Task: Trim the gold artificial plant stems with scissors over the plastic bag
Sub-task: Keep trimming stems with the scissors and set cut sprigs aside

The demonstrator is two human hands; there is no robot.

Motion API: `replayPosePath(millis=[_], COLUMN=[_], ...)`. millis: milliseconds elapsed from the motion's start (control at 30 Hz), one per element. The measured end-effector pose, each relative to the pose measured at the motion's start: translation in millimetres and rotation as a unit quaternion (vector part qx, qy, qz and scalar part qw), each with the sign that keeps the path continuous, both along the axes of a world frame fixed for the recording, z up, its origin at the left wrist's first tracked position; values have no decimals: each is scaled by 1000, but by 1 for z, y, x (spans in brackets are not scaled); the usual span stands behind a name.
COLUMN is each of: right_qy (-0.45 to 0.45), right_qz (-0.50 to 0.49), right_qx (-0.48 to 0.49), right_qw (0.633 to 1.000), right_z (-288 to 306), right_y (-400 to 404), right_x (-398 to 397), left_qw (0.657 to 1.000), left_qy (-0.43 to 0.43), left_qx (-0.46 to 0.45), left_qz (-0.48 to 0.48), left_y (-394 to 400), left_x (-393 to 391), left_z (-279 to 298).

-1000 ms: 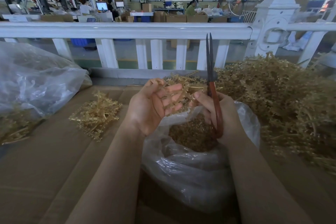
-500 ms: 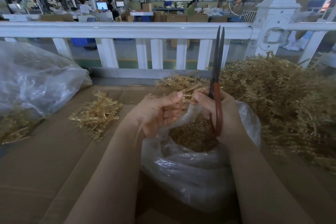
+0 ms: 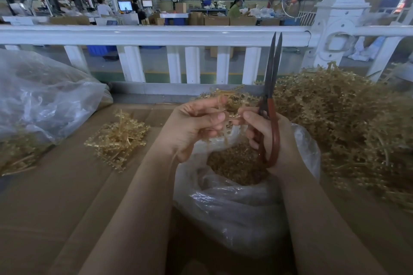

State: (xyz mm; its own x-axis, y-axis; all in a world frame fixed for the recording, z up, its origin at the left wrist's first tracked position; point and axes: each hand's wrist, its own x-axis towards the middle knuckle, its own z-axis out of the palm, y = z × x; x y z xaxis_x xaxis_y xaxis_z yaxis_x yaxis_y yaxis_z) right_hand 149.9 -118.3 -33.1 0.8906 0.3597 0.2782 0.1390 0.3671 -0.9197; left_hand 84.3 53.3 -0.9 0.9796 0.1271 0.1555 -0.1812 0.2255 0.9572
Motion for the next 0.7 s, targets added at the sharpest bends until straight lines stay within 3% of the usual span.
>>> replayPosePath(millis=[133, 433, 600, 700], right_qy=[-10, -12, -41, -84], right_qz=[3, 8, -40, -140], right_qx=[-4, 1, -43, -203], right_qw=[1000, 1000, 997, 965], right_z=[-2, -3, -3, -5], right_y=[-2, -1, 3, 9], right_x=[2, 6, 4, 8], left_qw=[997, 994, 967, 922], left_qy=[-2, -24, -85, -83], left_qx=[-76, -103, -145, -45], left_qz=[-9, 8, 190, 375], left_y=[7, 16, 34, 44], left_x=[-1, 0, -1, -2], left_z=[1, -3, -3, -5])
